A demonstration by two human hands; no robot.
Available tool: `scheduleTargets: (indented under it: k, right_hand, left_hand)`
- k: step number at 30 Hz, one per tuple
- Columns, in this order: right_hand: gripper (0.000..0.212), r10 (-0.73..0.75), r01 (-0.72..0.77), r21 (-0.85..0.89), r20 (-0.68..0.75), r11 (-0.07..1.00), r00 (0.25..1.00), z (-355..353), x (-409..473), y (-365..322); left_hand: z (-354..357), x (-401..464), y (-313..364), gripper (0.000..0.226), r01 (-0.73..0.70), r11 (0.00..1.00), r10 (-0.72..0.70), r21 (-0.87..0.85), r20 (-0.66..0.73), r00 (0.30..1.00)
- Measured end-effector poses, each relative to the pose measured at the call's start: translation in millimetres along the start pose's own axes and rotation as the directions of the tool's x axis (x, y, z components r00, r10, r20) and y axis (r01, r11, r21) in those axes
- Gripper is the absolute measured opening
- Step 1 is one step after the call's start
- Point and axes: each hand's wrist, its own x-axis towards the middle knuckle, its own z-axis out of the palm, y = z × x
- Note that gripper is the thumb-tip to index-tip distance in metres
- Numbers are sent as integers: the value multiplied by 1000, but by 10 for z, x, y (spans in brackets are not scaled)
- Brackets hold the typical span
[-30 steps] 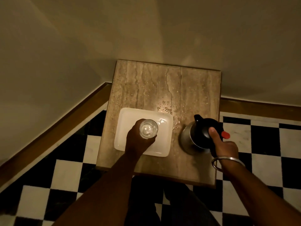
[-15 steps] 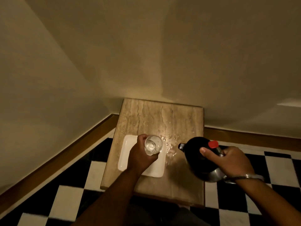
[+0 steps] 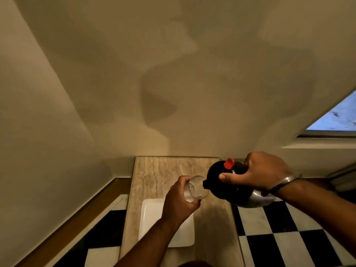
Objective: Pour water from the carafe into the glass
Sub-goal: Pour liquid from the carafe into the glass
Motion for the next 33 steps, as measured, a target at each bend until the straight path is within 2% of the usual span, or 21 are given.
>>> scheduleTargets:
  k: [8, 10, 16, 23, 33]
  right_hand:
    - [73, -66, 78, -209, 62, 975, 996, -222, 16, -399]
    - [73, -88, 90, -258, 20, 962, 996, -305, -159, -740]
    - [71, -112, 116, -375, 32, 920, 993, -453, -117, -905]
    - [70, -167, 128, -510, -32, 851, 985, -640, -255, -1072]
    - [78, -185, 121, -579, -53, 807, 981, -934, -420, -1087]
  left_hand:
    - [-158, 47, 49, 73, -54, 998, 54, 28, 31, 998]
    - [-477, -35, 92, 74, -116, 993, 115, 35, 36, 993]
    - [-461, -14, 135, 72, -126, 989, 122, 74, 52, 991]
    - [-549, -23, 282, 68, -164, 982, 164, 98, 11, 986]
    - [-443, -72, 459, 72, -177, 980, 179, 87, -14, 984]
